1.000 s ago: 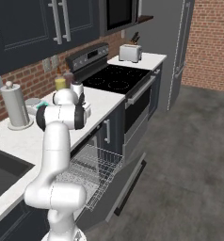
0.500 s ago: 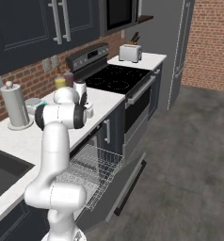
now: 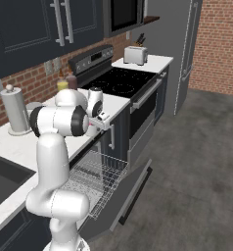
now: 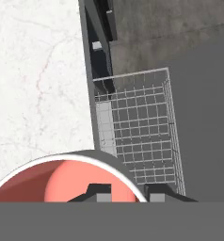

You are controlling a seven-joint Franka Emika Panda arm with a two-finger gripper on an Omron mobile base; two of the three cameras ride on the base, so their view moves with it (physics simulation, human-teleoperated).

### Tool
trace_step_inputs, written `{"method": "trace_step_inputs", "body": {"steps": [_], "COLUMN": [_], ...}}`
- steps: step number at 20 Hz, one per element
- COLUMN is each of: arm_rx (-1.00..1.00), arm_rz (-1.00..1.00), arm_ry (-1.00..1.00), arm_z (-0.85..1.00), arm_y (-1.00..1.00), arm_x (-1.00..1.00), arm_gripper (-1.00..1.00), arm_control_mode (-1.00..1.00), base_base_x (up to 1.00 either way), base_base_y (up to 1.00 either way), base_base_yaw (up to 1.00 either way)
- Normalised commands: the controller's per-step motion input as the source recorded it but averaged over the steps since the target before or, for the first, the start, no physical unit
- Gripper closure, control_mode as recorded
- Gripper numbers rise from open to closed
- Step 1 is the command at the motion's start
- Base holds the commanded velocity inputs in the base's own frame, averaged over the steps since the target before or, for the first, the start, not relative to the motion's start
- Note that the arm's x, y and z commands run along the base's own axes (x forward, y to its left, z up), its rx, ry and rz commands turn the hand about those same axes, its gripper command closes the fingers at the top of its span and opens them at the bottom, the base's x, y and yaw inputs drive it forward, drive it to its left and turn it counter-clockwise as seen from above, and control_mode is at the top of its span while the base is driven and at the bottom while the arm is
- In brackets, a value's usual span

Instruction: Pick up the cup and bowl from the counter, place them in the dishwasher, and close the dishwasher door.

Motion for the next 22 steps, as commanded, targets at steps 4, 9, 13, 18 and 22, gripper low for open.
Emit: {"method": "trace_step_inputs", "body": {"steps": [4,9,13,18,22], "arm_rx": [0.0,0.0,0.0,0.06,0.13], "arm_rz": [-0.08,-0.04,0.0,0.0,0.0], "arm_ry": [-0.09,-0.13,-0.11,-0.06,-0.01], "arm_z": [0.0,-0.05,-0.27,-0.45,-0.58], "arm_y": [-1.0,-1.0,-0.79,-0.48,-0.17], "arm_x": [-0.94,-0.95,-0.52,-0.05,0.09], "arm_gripper": [1.0,1.0,1.0,1.0,1.0], "arm_control_mode": [-1.0,-1.0,-1.0,-1.0,-1.0], "base_base_x": [0.0,0.0,0.0,0.0,0.0], "base_base_y": [0.0,0.0,0.0,0.0,0.0], "base_base_yaw": [0.0,0.0,0.0,0.0,0.0]}}
